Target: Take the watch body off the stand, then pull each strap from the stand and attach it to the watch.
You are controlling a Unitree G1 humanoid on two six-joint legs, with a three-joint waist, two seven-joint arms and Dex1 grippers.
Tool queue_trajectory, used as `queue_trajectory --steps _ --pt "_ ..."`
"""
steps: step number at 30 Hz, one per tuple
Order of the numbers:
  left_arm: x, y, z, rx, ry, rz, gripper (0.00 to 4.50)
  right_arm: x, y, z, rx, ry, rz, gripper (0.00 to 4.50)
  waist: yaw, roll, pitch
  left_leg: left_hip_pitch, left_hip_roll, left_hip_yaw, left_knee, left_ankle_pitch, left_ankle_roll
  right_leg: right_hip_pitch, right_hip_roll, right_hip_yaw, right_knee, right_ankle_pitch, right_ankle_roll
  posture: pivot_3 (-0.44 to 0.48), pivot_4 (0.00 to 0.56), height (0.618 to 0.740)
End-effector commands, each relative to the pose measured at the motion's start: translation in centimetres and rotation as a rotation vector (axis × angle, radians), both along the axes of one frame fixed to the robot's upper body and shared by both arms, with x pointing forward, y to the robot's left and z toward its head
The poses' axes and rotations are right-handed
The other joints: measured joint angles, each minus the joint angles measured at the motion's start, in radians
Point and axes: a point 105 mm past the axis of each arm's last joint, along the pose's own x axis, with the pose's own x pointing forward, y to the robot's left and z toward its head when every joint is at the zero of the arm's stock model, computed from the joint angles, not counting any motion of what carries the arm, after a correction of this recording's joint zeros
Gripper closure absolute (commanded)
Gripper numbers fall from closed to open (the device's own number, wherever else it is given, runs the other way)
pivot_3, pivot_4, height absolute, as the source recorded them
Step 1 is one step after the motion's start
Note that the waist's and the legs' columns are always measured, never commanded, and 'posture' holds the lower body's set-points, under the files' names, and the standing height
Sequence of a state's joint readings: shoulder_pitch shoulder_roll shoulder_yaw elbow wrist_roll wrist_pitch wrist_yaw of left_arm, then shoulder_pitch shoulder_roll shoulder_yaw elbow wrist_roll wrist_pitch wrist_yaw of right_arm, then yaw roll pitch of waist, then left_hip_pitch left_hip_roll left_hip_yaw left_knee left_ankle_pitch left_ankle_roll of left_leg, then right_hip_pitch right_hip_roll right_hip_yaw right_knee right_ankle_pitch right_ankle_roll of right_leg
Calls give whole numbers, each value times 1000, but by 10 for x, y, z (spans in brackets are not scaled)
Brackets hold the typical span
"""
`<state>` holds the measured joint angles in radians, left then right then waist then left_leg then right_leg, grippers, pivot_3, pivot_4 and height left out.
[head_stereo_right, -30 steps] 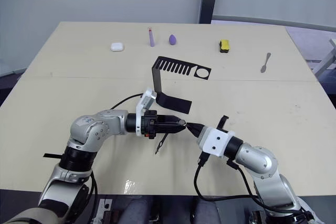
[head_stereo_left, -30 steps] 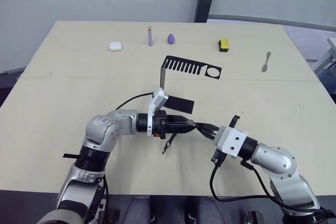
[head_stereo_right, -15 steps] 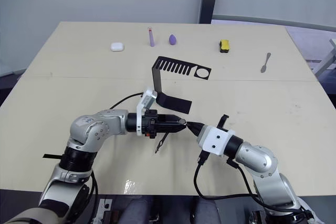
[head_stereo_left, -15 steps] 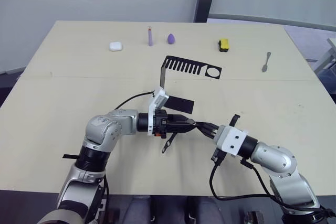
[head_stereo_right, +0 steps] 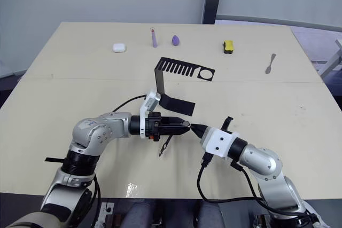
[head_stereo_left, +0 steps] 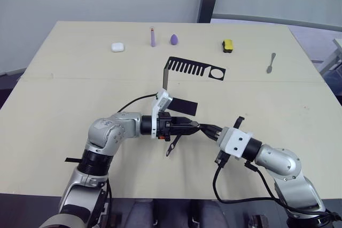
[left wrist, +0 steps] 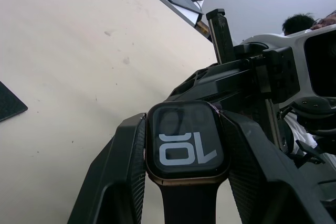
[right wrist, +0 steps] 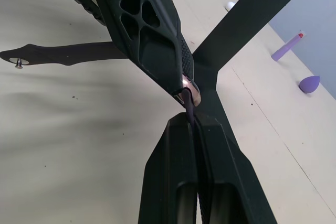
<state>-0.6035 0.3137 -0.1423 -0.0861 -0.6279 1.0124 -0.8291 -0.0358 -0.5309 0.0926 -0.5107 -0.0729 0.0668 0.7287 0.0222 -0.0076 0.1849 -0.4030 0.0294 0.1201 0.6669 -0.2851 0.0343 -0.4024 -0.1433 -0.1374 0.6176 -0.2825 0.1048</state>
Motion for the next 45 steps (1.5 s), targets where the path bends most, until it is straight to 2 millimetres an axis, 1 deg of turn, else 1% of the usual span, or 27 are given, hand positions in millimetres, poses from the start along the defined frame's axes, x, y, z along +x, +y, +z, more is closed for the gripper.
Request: queue_trajectory --steps 1,45 --pt "-23 -26 7 -43 -25 -136 2894 -12 27 21 56 -84 118 4500 0 0 0 0 0 0 0 0 0 0 0 0 0 0 0 0 150 740" --pt "-26 -28 6 -28 -42 -160 2894 -10 28 16 43 -76 105 4500 0 0 0 0 0 0 0 0 0 0 0 0 -1 0 0 0 150 740"
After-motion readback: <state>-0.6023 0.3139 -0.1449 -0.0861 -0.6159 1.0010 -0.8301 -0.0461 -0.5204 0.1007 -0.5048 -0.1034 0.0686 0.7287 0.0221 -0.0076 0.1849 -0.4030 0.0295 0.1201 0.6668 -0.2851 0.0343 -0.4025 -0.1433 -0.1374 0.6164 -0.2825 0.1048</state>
